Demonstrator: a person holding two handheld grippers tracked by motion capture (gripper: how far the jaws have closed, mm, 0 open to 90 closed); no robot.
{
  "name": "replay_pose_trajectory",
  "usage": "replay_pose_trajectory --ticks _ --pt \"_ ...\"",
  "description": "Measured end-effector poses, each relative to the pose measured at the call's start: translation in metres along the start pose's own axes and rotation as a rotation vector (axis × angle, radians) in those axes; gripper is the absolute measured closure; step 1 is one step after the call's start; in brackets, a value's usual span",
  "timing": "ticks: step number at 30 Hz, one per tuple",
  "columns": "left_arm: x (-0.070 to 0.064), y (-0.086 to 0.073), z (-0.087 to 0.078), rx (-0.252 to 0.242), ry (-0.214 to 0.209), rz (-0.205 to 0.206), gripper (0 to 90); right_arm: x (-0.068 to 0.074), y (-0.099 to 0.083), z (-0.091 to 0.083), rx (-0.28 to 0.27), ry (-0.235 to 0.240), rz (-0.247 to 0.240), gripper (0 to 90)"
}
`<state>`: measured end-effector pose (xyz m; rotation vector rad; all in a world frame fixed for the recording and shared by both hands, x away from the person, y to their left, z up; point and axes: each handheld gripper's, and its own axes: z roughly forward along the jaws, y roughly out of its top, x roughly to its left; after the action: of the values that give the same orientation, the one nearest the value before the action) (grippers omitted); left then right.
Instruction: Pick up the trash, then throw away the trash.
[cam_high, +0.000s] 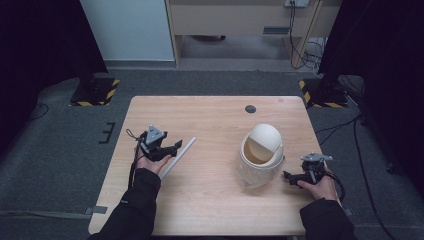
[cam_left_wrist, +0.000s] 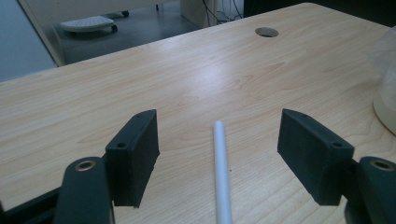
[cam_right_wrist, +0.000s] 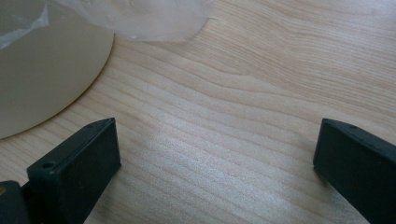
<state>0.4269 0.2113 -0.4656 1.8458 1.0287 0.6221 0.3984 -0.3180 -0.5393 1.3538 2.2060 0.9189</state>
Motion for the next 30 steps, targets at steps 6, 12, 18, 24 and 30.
replay_pose_trajectory --ticks 6,12,18,24,30 --pt "-0.004 0.001 0.013 0.022 -0.011 0.026 27.7 0.0 0.0 0.0 0.0 0.0 0.001 0.9" --pt "-0.005 0.0 0.025 0.047 -0.02 0.014 27.9 0.0 0.0 0.0 0.0 0.0 0.003 0.9" --pt "-0.002 -0.004 0.033 0.093 -0.022 0.003 29.0 0.0 0.0 0.001 -0.001 0.002 0.001 0.9" --pt "0.003 -0.014 0.046 0.169 -0.024 -0.007 33.0 0.001 0.0 0.001 -0.002 0.001 0.0 0.9" --pt "0.002 -0.024 0.058 0.256 -0.04 0.007 41.2 0.001 0.0 0.001 0.0 0.006 -0.003 0.9"
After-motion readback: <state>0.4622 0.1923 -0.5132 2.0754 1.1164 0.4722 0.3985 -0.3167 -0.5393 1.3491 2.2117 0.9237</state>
